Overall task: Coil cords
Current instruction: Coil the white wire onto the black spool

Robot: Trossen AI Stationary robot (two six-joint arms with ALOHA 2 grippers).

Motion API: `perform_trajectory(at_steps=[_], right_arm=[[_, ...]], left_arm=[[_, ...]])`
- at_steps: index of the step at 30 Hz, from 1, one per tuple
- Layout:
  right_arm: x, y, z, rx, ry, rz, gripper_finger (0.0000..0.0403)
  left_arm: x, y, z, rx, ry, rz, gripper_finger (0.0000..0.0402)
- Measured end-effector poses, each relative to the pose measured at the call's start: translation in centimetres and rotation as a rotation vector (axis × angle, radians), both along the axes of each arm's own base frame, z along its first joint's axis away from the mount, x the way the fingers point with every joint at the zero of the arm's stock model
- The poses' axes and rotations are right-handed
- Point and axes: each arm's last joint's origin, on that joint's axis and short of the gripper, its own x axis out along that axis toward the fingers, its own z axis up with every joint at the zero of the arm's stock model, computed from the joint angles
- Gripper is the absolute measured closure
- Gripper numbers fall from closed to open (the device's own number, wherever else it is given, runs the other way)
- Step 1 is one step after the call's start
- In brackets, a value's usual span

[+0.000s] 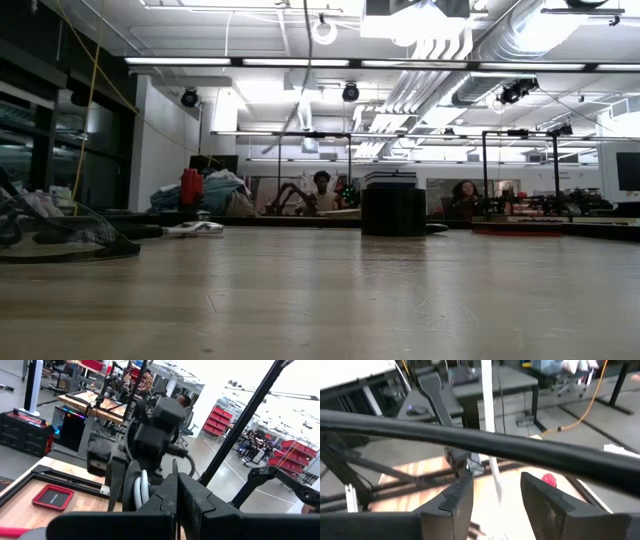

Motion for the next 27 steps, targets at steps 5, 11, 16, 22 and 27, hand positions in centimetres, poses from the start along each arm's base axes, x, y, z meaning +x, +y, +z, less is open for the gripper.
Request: perform_trajectory(at_steps=[5,11,16,22,27], right_arm=[[0.4,-0.1,-0.7,-0.006,0.035,-0.019,0.0247],[1.2,-0.2,-1.4,-0.02,0.049,-0.017,0.0247],[1.5,-0.3,-1.9,-0.042,0.069,-0.031,0.0263],[1.5,-0.4,-1.9,-0.071,0.075,-0.065,0.0338],[1.0,-0.4,-1.5,-0.078,0.078,-0.062,0.0393]], left_arm=[[0.0,0.0,0.1,0.005,-0.011,0.0,0.0401],[0.0,0.0,0.1,0.006,-0.011,0.0,0.0402],[0.0,0.0,0.1,0.012,-0.009,0.0,0.0401],[0.0,0.0,0.1,0.011,-0.007,0.0,0.0401],[0.0,0.0,0.0,0.012,-0.002,0.001,0.0402]])
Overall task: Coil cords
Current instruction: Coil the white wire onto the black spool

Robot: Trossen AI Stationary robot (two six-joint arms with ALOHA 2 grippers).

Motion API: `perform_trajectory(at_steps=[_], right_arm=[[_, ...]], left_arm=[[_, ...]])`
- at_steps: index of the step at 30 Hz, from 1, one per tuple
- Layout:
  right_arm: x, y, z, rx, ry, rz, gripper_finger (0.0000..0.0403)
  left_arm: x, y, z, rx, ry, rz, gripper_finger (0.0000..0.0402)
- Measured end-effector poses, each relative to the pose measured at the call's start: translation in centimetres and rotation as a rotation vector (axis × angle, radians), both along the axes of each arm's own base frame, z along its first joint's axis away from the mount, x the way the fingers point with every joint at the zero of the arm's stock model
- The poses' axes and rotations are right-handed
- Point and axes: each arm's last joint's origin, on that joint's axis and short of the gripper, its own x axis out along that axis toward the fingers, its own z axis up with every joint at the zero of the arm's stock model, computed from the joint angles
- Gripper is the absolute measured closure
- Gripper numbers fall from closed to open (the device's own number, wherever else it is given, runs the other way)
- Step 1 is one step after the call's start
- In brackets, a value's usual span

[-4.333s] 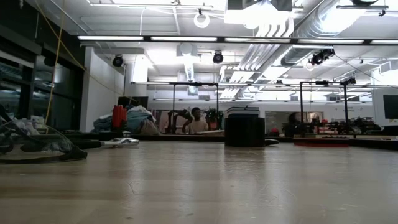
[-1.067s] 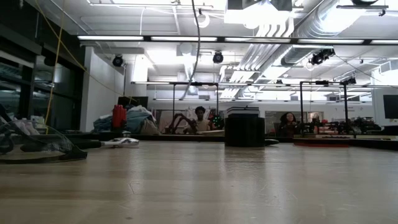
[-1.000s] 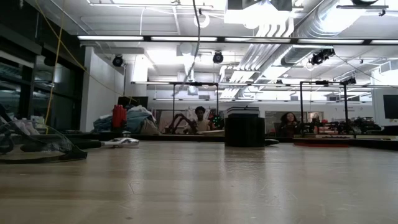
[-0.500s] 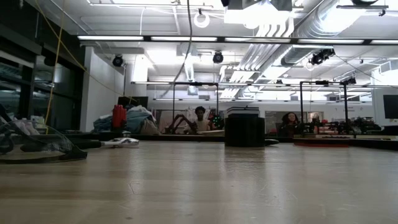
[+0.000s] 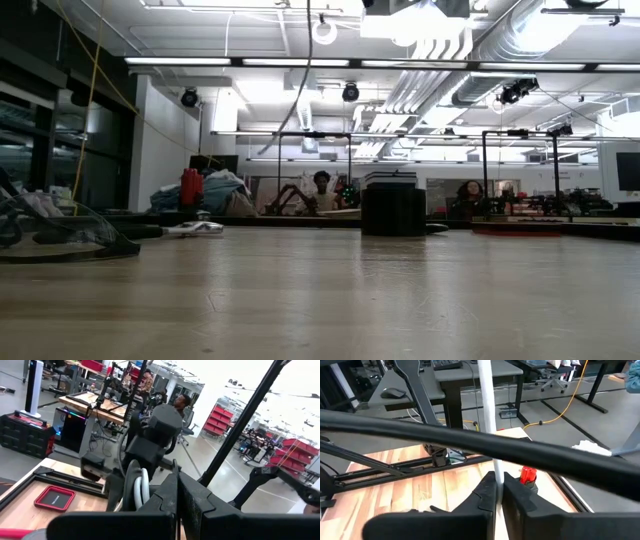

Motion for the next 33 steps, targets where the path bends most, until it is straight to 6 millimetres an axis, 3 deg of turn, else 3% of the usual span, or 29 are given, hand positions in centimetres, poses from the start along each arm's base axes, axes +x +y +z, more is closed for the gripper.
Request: perform_trajectory(at_steps=[23,33], right_arm=[[-2.7,0.3,1.1,0.024,0.068,-0.043,0.0402],[-2.3,0.2,1.7,0.022,-0.013,-0.042,0.0402]], left_arm=[[-0.5,2.0,-0.5,0.04,0.049,0.34,0.0401],[2.8,4.1,-0.1,-0.052,-0.099,0.352,0.0402]])
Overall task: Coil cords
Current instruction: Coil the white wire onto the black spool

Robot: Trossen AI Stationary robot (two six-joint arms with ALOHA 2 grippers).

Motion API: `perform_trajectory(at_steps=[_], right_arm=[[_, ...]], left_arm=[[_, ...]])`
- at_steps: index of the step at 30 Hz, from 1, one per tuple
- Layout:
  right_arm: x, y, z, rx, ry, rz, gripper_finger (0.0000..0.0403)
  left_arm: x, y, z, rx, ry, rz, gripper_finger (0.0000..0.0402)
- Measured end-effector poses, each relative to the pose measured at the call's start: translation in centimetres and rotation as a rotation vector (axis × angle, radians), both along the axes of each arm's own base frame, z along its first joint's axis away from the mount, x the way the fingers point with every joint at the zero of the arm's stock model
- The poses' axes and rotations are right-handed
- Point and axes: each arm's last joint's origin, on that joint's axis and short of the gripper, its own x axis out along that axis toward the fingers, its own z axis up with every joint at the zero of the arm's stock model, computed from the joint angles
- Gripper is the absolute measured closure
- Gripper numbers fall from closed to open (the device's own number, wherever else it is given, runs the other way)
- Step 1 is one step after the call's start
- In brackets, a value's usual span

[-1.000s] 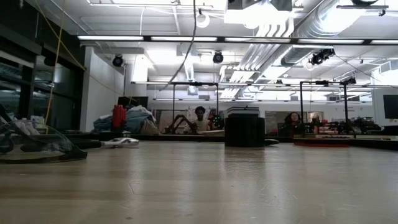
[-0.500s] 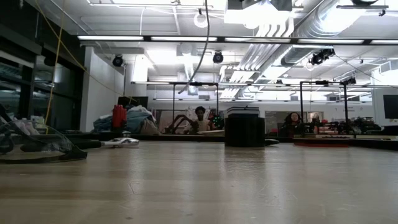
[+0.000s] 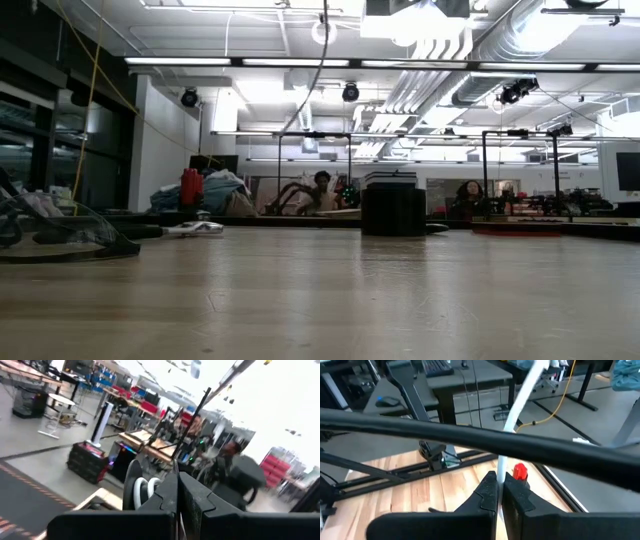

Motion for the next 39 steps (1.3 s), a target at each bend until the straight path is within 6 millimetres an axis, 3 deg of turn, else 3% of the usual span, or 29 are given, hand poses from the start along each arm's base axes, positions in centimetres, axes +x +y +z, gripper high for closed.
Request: perform_trajectory(at_steps=[11,15,20,30,39], right_arm=[[0.2,0.0,0.8,0.004,-0.086,0.001,0.0403],[0.3,0.0,1.1,-0.006,-0.116,-0.001,0.0403],[0.4,0.0,1.6,-0.023,-0.173,0.007,0.0403],[0.5,0.2,3.0,-0.075,-0.301,0.061,0.0403],[0.5,0.6,3.9,-0.106,-0.384,0.074,0.0403]], left_arm=[[6.0,2.5,-0.9,-0.237,-0.249,-0.203,0.0402],[7.4,2.4,-0.8,-0.286,-0.371,-0.28,0.0401],[8.9,1.3,-1.4,-0.438,-0.372,-0.368,0.0402],[10.1,-2.4,-1.4,-0.589,-0.375,-0.474,0.0402],[9.2,-4.0,-0.5,-0.683,-0.358,-0.594,0.0402]])
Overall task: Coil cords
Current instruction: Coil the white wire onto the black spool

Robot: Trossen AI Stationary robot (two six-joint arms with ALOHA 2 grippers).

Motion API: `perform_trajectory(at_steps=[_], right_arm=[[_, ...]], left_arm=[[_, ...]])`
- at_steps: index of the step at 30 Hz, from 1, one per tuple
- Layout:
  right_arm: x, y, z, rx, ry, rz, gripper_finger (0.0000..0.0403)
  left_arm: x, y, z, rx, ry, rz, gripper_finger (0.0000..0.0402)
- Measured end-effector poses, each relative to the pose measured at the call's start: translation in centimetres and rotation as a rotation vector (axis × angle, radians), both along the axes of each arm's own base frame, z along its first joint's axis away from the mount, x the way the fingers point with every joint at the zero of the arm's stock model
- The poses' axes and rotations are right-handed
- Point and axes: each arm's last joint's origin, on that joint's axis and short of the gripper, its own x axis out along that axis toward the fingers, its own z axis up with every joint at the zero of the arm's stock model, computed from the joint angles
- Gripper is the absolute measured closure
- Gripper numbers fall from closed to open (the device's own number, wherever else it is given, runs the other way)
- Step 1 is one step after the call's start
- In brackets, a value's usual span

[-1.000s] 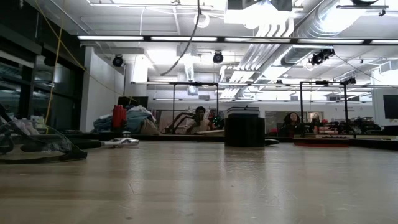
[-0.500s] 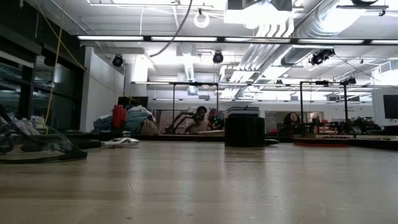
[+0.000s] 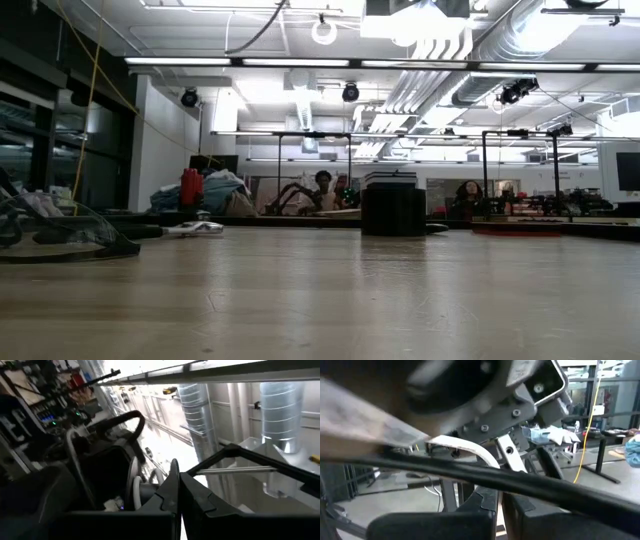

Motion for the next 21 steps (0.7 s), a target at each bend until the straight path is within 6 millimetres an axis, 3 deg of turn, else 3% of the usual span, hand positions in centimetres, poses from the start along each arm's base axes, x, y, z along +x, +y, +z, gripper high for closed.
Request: perform_trajectory(at_steps=[9,21], right_arm=[[0.0,0.1,0.6,-0.029,-0.061,0.036,0.0403],[0.0,0.2,0.5,-0.061,-0.052,0.046,0.0403]], left_arm=[[-1.3,-1.0,0.8,-0.023,0.018,-0.092,0.0402],[-4.1,-1.3,0.4,-0.002,0.252,-0.156,0.0402]])
